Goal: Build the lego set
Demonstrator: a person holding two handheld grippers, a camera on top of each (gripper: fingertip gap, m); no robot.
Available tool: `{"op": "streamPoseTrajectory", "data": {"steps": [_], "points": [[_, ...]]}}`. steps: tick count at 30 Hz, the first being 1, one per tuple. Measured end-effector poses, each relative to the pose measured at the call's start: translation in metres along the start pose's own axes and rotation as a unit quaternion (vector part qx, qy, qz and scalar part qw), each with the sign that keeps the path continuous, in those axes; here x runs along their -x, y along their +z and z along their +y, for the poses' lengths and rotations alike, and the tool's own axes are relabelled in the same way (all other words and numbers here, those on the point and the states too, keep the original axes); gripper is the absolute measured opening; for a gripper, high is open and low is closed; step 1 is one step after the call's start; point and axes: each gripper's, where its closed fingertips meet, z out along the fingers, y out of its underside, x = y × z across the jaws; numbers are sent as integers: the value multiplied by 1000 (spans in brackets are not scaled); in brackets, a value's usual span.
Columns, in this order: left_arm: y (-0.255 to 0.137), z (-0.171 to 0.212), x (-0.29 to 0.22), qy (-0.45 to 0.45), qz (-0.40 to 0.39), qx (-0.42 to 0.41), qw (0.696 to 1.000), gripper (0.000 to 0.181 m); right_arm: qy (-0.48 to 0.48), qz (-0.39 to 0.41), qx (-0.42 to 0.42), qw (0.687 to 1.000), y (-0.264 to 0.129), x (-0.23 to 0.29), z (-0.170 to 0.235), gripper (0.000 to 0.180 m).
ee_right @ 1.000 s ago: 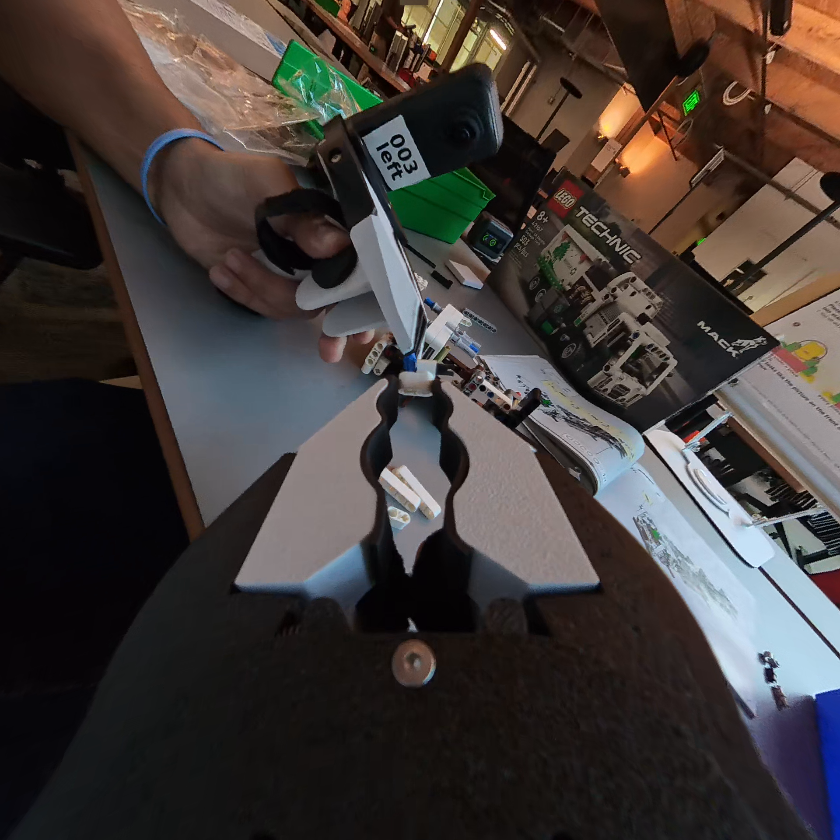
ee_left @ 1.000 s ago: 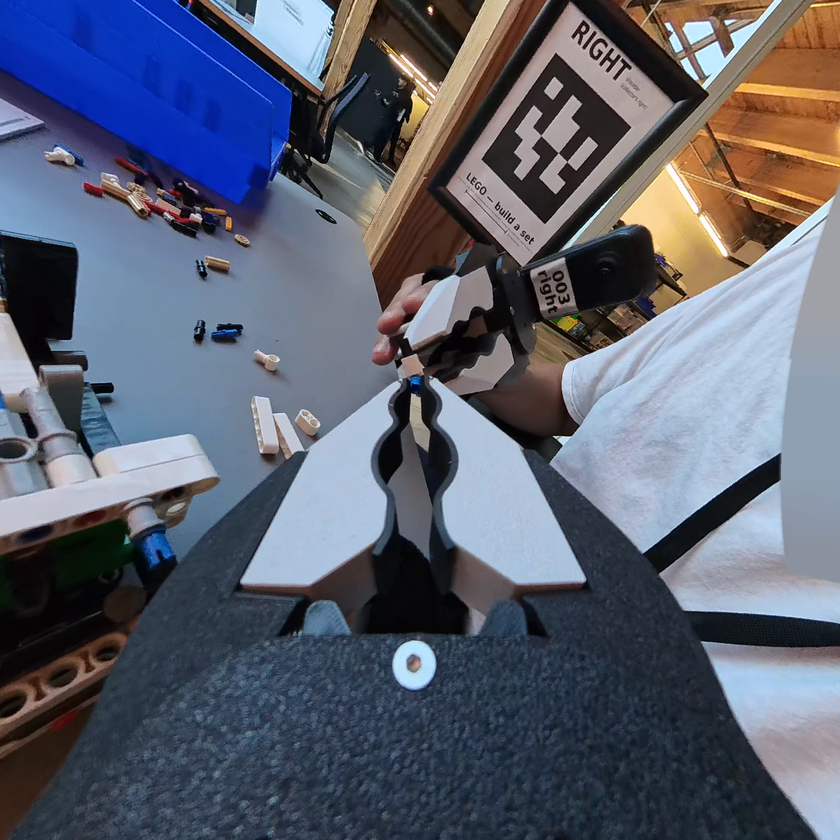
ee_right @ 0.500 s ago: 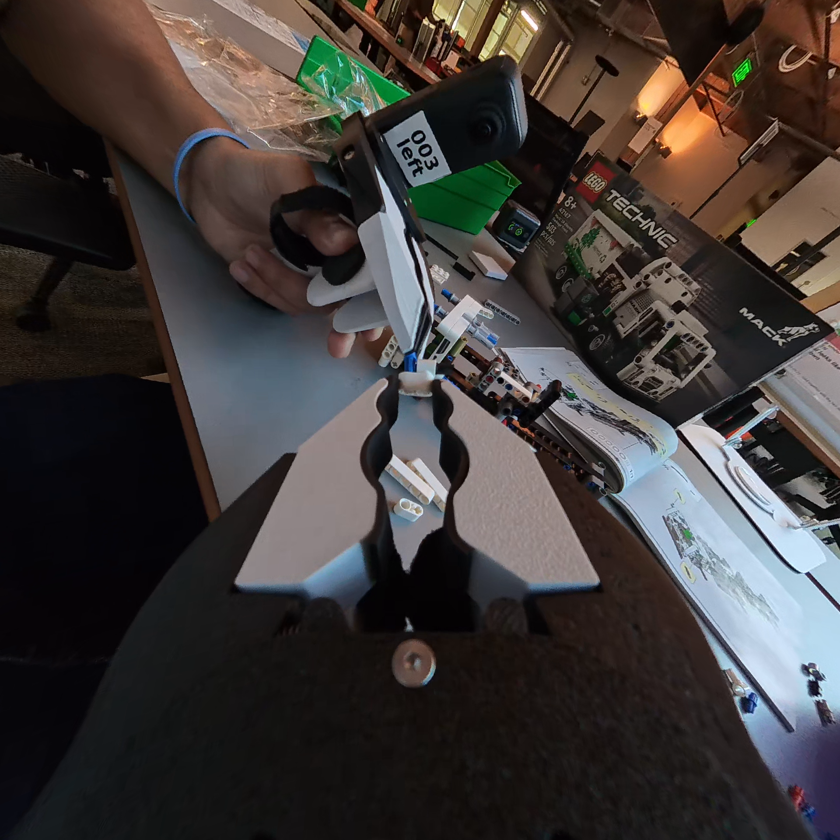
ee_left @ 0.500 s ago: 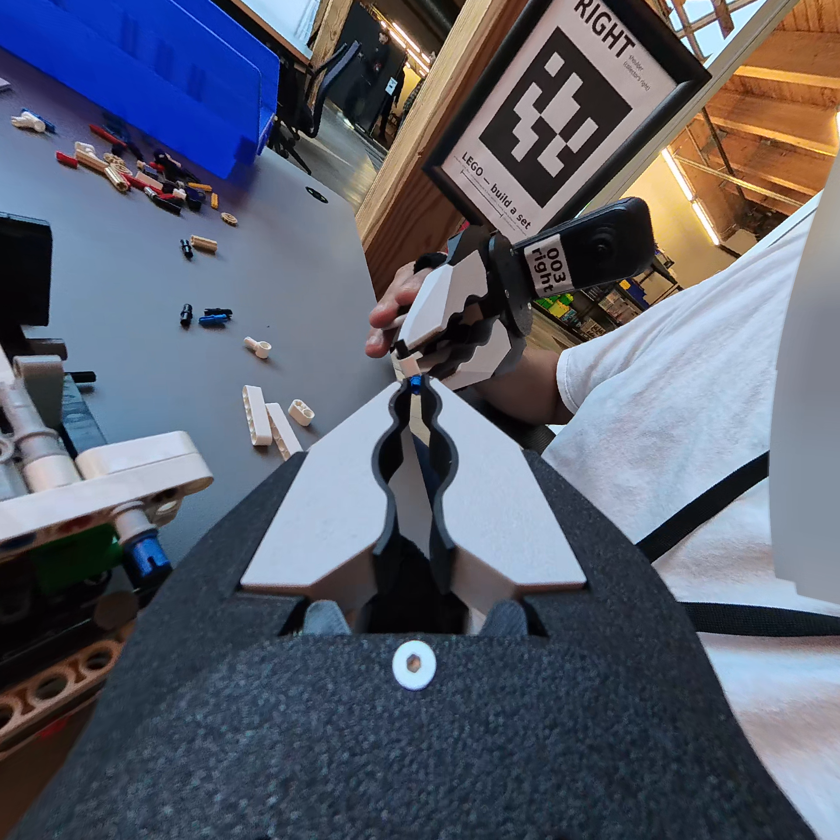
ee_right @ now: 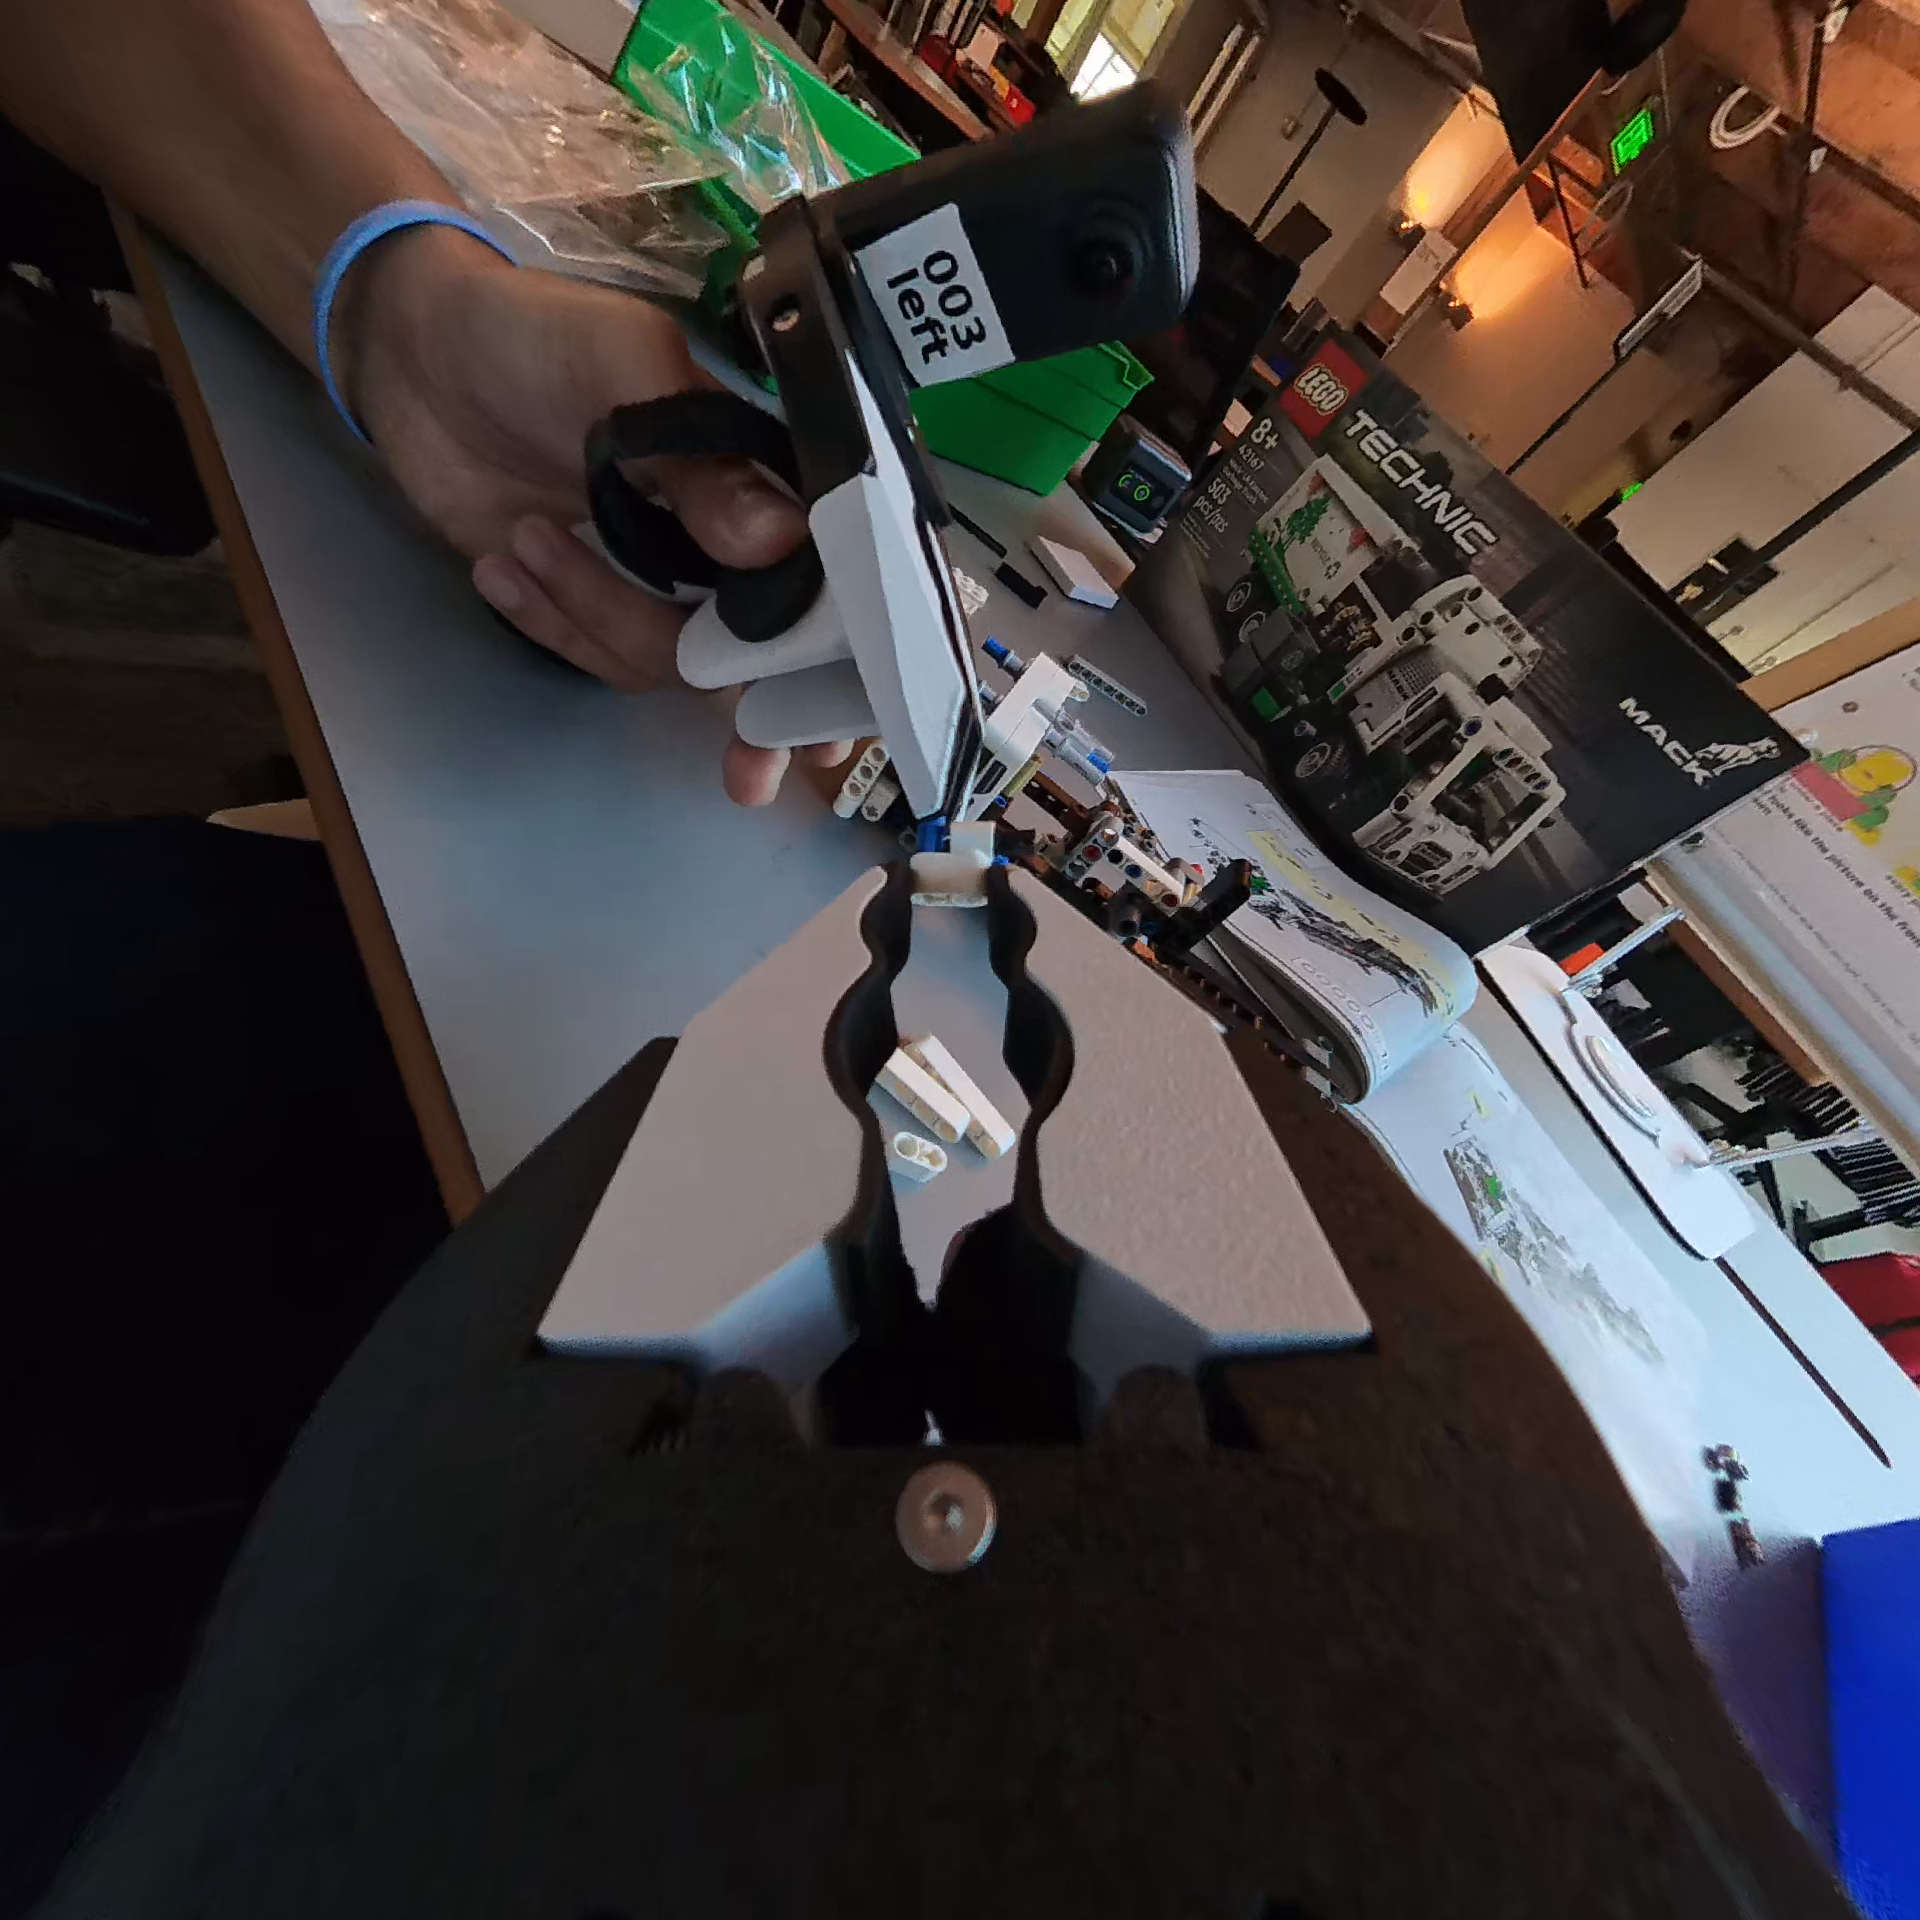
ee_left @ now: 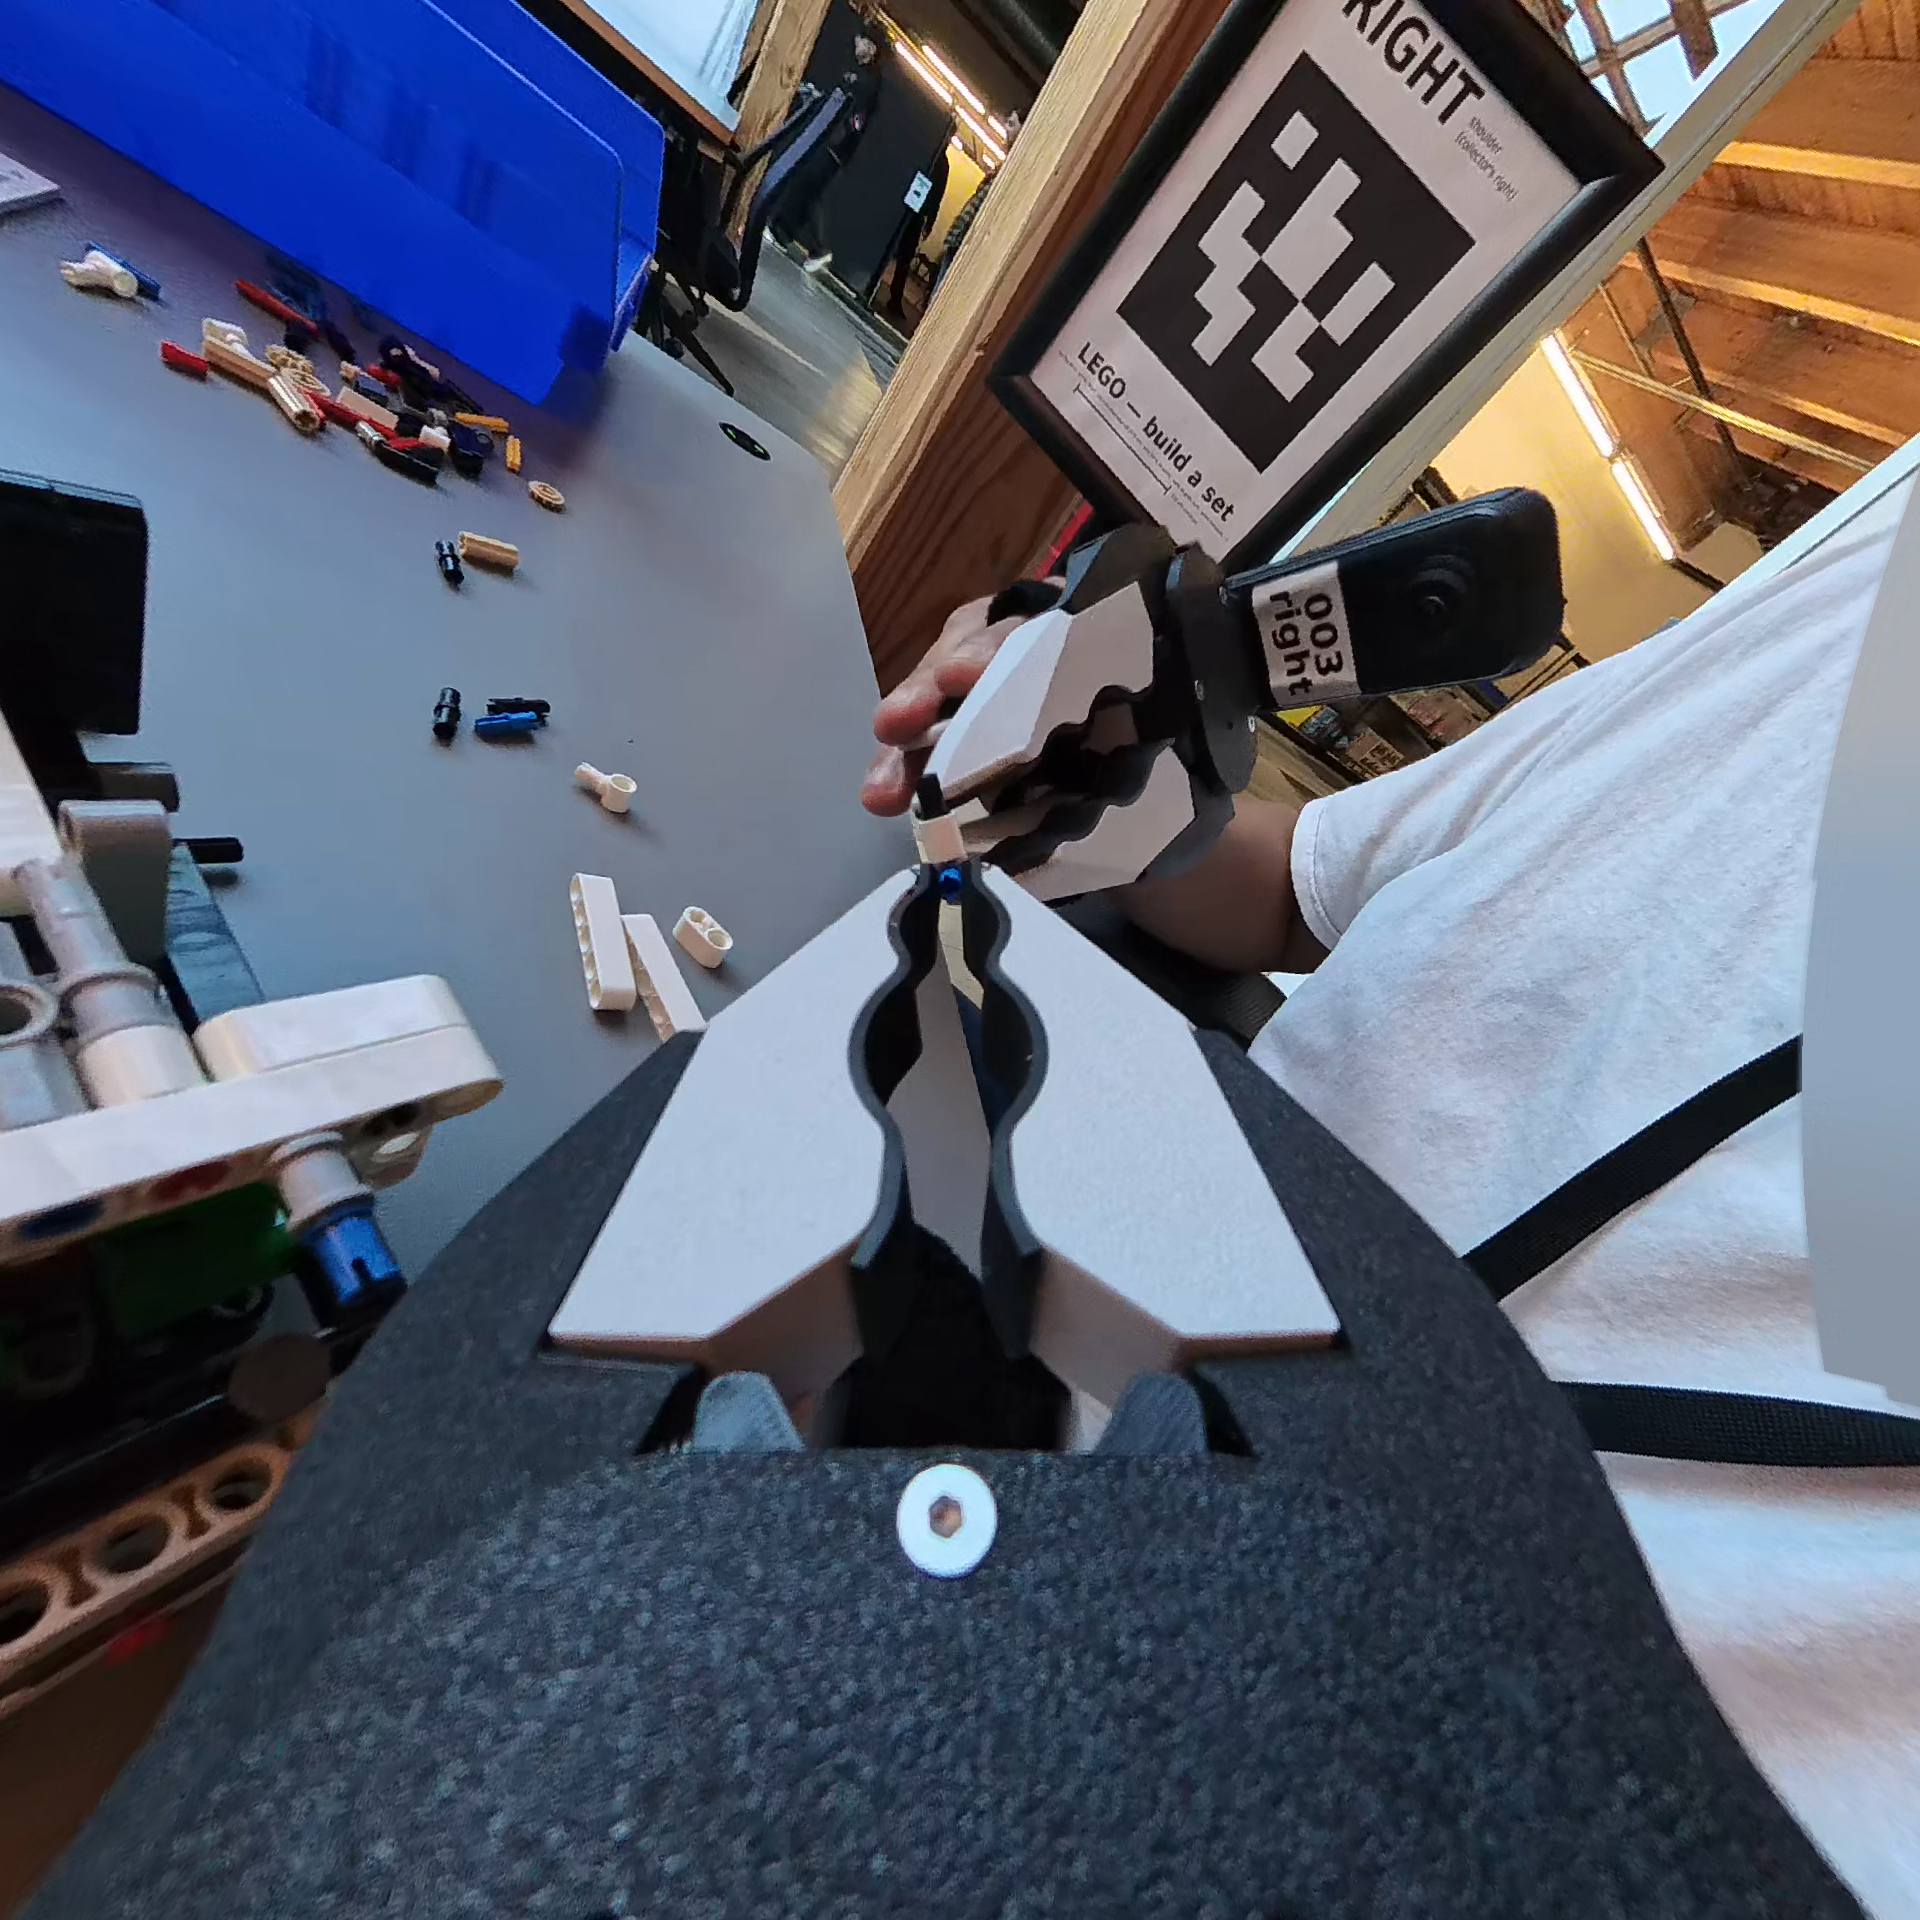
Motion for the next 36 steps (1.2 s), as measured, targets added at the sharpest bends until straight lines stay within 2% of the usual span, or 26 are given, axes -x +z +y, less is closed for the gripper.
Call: {"op": "streamPoseTrajectory", "data": {"steps": [12,20,22,26,29,33,36], "points": [[0,0,2,31,-36,-5,999,1,30,29,24,999,2,-4,1,13],[4,6,2,42,-43,18,998,1,-37,41,50,997,3,1,0,12],[3,4,1,43,-44,9,998,1,-12,39,52,998,4,1,-1,13],[3,5,2,14,-25,14,999,1,29,22,48,998,5,2,2,13],[2,2,-4,-5,16,7,1000,1,113,-25,16,993,-1,2,-8,15],[0,-4,-18,-8,70,-17,997,1,188,-77,-32,979,-12,0,-21,28],[0,-6,-24,-8,88,-26,996,1,129,-53,-35,990,-11,3,-25,26]]}}
